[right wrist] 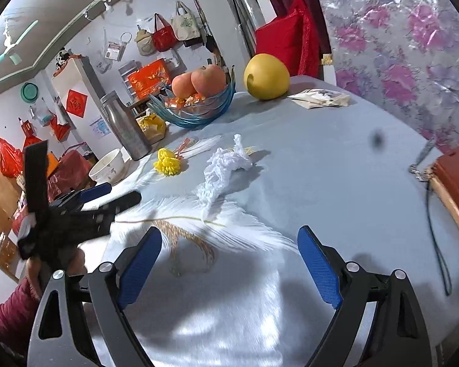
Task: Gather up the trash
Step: 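Move both open tools back over the table, then grasp the yellow flower with the left tool while the right tool approaches the white tissue, then lower the right tool over the crumpled white tissue and close on it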
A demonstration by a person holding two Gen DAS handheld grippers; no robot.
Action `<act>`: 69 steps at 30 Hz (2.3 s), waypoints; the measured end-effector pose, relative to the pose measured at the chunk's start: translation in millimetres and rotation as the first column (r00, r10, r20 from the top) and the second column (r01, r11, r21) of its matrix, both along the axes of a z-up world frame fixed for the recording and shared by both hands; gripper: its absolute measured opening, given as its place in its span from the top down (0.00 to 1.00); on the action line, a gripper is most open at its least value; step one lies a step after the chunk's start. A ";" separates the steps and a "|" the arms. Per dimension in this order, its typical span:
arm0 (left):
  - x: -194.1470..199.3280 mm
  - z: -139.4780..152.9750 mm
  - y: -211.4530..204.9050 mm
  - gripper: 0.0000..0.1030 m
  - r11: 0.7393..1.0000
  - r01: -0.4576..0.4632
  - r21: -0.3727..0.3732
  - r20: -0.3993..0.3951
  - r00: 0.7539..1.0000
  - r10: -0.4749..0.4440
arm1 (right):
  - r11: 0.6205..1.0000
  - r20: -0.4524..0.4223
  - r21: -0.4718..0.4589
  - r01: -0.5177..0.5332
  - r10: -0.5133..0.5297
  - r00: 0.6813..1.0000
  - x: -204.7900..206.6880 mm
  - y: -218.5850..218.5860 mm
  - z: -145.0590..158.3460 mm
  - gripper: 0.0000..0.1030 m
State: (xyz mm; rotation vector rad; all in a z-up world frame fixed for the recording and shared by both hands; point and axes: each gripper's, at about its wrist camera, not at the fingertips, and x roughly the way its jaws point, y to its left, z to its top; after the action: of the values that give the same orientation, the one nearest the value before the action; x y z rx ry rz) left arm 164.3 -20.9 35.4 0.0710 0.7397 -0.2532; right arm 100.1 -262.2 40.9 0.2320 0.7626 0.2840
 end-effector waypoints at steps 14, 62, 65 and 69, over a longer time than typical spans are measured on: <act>105.8 -34.7 13.8 0.07 0.996 -0.089 0.002 -0.102 0.991 0.089 | 0.999 -0.026 -0.015 0.034 -0.034 0.999 34.9 2.6 -28.5 0.14; 22.8 -30.0 32.2 0.60 0.997 -0.072 0.015 -0.041 0.997 0.072 | 0.994 0.000 -0.107 -0.016 0.016 1.000 125.4 69.1 -4.7 0.14; 24.0 -30.7 31.5 0.60 0.998 -0.068 0.015 -0.047 0.997 0.068 | 0.994 -0.007 -0.108 -0.004 0.003 1.000 139.5 71.9 -10.6 0.14; 26.1 -33.2 33.0 0.60 0.998 -0.069 0.005 -0.071 0.995 0.069 | 0.994 -0.022 -0.109 0.009 -0.011 1.000 151.6 73.7 -20.3 0.14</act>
State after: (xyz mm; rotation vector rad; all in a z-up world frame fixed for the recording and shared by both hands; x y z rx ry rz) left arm 190.4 12.1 2.1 0.0389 0.8120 -0.1898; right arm 251.7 -188.5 20.6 0.1366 0.7969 0.2298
